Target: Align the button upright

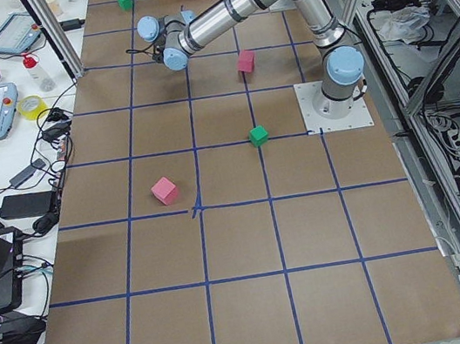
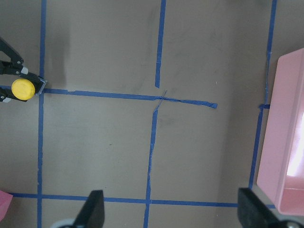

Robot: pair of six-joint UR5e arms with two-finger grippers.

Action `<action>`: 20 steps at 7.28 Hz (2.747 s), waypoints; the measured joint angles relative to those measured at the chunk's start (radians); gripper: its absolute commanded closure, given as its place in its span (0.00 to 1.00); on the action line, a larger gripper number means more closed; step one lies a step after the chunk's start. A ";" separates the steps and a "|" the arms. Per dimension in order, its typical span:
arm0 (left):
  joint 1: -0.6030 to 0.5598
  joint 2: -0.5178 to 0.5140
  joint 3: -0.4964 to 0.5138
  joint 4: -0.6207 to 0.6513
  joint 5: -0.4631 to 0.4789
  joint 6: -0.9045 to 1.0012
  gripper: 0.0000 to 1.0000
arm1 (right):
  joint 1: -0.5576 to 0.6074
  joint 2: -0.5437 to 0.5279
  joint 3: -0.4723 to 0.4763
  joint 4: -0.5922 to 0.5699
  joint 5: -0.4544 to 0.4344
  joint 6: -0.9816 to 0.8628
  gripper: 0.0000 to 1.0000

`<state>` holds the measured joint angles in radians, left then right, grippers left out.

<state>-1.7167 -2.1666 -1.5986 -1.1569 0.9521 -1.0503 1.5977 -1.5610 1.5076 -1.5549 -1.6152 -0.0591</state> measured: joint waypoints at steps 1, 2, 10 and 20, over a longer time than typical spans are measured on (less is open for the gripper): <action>0.001 0.007 0.000 0.002 0.002 0.001 0.00 | 0.000 0.000 0.000 0.000 0.001 -0.001 0.00; 0.001 0.022 0.007 0.006 0.010 0.009 0.00 | 0.001 -0.001 -0.001 0.001 0.006 0.002 0.00; -0.019 0.565 0.101 -0.445 0.446 0.655 0.00 | 0.002 -0.002 -0.003 0.000 -0.005 0.000 0.00; 0.057 0.633 0.061 -0.375 0.626 1.040 0.00 | 0.011 -0.001 -0.014 -0.002 -0.011 0.005 0.00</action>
<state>-1.6598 -1.5338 -1.5380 -1.5320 1.5785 -0.0105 1.6091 -1.5616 1.4935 -1.5566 -1.6263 -0.0541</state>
